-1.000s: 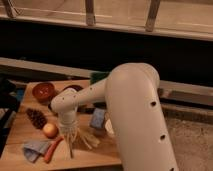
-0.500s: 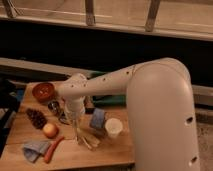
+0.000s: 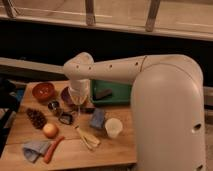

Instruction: Place fork in red bowl

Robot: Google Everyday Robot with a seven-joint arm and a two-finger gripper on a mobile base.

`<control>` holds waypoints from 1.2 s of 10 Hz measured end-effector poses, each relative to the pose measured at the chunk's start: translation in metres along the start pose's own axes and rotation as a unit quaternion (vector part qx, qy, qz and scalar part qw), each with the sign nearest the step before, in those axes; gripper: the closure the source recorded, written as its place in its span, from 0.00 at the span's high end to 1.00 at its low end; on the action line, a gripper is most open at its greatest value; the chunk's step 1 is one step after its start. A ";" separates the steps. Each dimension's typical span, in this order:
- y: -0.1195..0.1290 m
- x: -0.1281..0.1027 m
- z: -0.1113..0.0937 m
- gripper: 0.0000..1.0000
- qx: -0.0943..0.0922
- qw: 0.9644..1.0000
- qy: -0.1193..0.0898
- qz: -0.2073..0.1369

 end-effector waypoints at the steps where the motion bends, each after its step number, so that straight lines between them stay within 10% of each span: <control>1: 0.011 -0.030 -0.021 0.00 -0.009 1.000 -0.025 -0.011; 5: 0.032 -0.086 -0.068 0.00 -0.035 0.996 -0.078 -0.030; 12: 0.039 -0.106 -0.029 0.00 -0.068 0.995 -0.072 -0.031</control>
